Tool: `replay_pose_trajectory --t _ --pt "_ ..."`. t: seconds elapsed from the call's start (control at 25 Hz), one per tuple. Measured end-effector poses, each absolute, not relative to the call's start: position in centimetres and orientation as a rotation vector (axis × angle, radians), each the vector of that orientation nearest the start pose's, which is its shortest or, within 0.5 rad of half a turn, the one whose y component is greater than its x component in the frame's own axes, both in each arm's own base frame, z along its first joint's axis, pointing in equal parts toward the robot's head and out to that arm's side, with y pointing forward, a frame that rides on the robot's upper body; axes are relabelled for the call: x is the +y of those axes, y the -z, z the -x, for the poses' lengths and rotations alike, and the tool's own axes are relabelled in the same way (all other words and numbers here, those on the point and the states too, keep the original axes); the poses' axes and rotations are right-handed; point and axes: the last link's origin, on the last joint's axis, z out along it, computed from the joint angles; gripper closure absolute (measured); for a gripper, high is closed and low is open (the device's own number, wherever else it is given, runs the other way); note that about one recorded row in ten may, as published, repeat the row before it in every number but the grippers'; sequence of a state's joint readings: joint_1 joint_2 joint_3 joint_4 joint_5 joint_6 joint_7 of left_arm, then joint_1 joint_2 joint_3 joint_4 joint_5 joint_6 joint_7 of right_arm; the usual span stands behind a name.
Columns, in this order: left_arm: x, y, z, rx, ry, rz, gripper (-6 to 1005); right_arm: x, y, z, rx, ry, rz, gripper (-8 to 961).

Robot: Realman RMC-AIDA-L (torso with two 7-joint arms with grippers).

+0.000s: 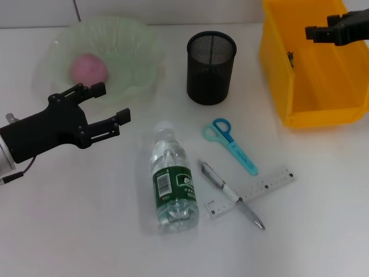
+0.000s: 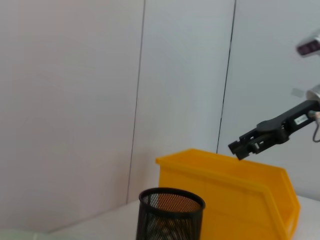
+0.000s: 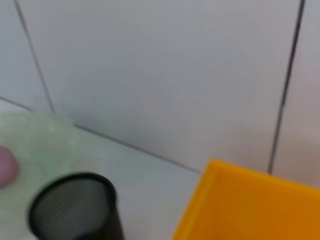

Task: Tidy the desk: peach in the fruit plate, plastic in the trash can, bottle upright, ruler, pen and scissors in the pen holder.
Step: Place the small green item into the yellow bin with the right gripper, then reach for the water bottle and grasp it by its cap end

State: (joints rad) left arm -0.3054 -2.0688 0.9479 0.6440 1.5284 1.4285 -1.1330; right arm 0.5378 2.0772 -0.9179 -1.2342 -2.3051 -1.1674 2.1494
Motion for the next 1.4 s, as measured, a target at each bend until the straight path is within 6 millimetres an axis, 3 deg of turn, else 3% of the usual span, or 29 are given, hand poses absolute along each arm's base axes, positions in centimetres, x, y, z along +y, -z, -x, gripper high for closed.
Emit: replay_pose_trajectory --t 0.12,0.16,0.2,0.24,0.32,0.36,0.4,0.44,0.52,0.56,0.6,0.76,1.16,1.4 --pt "30.4 -0.9 28.2 -0.547 0.799 2.505 156 39.2 -8.7 -23.0 0.745 -0.317 2.283 420" --pt "30.7 -0.8 27.1 -0.565 0.750 2.551 155 37.5 -8.7 -23.7 0.705 -0.393 2.310 381" --pt "30.7 -0.8 27.1 -0.565 0.750 2.551 155 37.5 -8.7 -23.7 0.705 -0.393 2.310 341" --pt "31.1 -0.7 25.8 -0.580 0.652 2.581 154 35.9 -8.6 -24.3 0.669 -0.467 2.334 302" --pt "31.3 -0.6 25.4 -0.588 0.604 2.590 153 35.1 -8.6 -24.7 0.646 -0.498 2.343 176" --pt "31.8 -0.4 23.8 -0.618 0.465 2.600 152 33.5 -8.7 -25.2 0.587 -0.548 2.364 113" --pt "31.8 -0.4 23.8 -0.618 0.465 2.600 152 33.5 -8.7 -25.2 0.587 -0.548 2.364 113" --pt "32.1 -0.3 22.3 -0.645 0.371 2.604 152 32.8 -8.6 -25.5 0.565 -0.559 2.372 113" --pt "32.4 -0.3 21.3 -0.672 0.326 2.601 152 31.7 -8.5 -26.4 0.547 -0.559 2.379 113" --pt "32.8 -0.4 19.9 -0.775 0.297 2.590 153 30.9 -8.1 -27.3 0.565 -0.558 2.376 113" --pt "32.8 -0.4 19.9 -0.775 0.297 2.590 153 30.9 -8.1 -27.3 0.565 -0.558 2.376 113" --pt "34.2 -0.6 17.8 -1.108 0.321 2.568 153 29.7 -7.2 -28.9 0.599 -0.564 2.387 113" --pt "36.0 -0.2 18.3 -1.556 0.315 2.467 154 27.8 -5.9 -29.9 0.523 -0.564 2.464 114" --pt "36.2 0.5 19.0 -1.622 0.245 2.426 155 27.7 -5.4 -30.0 0.502 -0.573 2.483 114"
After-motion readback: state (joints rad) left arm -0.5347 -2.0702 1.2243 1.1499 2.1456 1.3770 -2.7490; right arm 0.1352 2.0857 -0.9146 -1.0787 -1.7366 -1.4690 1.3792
